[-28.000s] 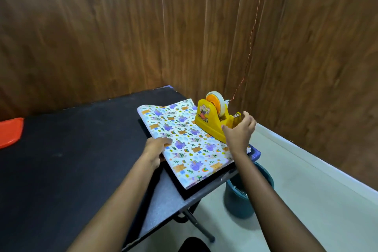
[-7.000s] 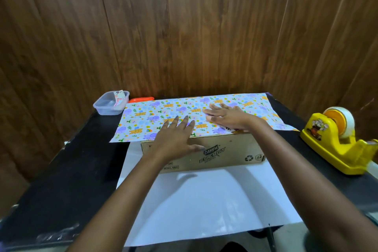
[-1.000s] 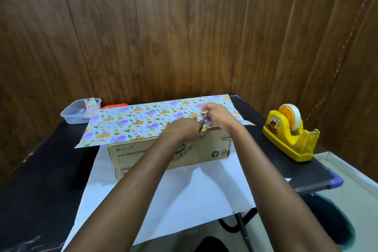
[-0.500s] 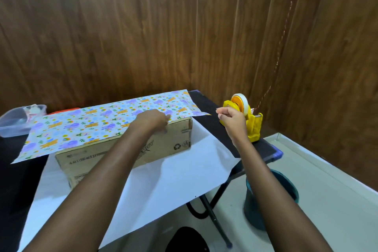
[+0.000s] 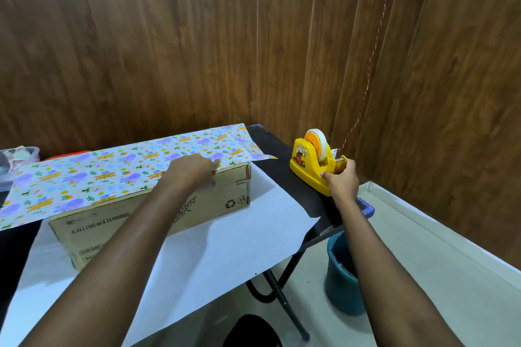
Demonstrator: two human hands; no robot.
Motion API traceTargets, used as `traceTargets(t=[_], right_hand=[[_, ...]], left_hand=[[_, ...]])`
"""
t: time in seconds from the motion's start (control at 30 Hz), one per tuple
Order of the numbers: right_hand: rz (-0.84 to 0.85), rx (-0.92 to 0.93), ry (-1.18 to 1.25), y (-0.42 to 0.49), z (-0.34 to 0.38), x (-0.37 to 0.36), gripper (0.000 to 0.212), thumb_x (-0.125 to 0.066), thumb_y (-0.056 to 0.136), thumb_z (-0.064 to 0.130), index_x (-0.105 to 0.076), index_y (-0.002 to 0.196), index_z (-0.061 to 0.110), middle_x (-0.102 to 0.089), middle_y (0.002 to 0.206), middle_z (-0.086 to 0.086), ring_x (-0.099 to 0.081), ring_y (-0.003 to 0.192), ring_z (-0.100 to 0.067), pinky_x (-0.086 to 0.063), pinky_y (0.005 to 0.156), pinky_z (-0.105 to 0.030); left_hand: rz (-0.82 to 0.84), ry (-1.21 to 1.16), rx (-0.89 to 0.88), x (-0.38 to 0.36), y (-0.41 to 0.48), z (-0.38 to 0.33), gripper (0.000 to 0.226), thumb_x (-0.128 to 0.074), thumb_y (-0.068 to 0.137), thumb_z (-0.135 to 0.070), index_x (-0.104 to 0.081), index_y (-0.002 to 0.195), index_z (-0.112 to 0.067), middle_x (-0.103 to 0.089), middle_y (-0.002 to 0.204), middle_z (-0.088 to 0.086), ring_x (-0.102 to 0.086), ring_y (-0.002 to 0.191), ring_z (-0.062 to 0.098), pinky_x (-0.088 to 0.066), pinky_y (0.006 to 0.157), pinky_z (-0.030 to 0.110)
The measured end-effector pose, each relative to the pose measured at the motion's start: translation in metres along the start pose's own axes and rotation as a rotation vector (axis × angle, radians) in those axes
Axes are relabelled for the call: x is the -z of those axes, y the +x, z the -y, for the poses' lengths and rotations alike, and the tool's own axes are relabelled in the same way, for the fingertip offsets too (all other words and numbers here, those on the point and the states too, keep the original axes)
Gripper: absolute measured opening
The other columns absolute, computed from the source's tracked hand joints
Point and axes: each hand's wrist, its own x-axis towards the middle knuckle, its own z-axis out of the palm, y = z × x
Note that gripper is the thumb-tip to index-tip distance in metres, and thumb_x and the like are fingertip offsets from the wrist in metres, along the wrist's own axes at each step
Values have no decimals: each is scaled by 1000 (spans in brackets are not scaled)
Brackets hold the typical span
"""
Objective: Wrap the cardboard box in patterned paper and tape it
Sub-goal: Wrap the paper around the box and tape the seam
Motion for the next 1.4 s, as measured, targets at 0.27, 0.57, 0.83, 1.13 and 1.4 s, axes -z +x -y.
traceTargets(t=[0.27,0.57,0.83,1.13,1.4], right_hand=[[14,60,-62,-19,17,-24,60,-76,78,26,-44,127,12,-59,123,-9,-58,111,-30,-48,88,-37],[221,32,-16,2,42,-29,57,-49,88,58,-52,115,8,-57,114,-11,-54,109,-27,-45,82,-39],[385,-187,24,35,82,-8,45,-66,86,12,-51,126,-1,-46,138,-14,-42,129,-30,-40,97,-39],[366,-164,28,28,86,-2,49,-69,83,6,-48,127,-2,-42,142,-15,-38,133,-32,-39,100,-40],[422,-136,80,27,101,7,53,-68,86,14,-45,132,1,-42,144,-14,-40,133,-31,-36,105,-42]], left_hand=[[-32,19,3,-4,0,1,59,-45,96,-40,-17,148,-36,-53,131,4,-51,117,25,-44,77,32],[-42,11,3,-4,0,0,58,-43,97,-39,-15,148,-37,-54,127,4,-53,112,25,-44,73,30],[-56,-5,13,-8,2,1,59,-43,96,-40,-15,148,-39,-52,127,5,-53,113,26,-41,75,31],[-47,12,11,-8,3,0,60,-42,96,-41,-13,148,-39,-50,131,6,-52,114,27,-44,78,32],[-44,19,14,-6,1,0,59,-42,97,-39,-13,148,-39,-49,133,5,-51,116,27,-43,78,32]])
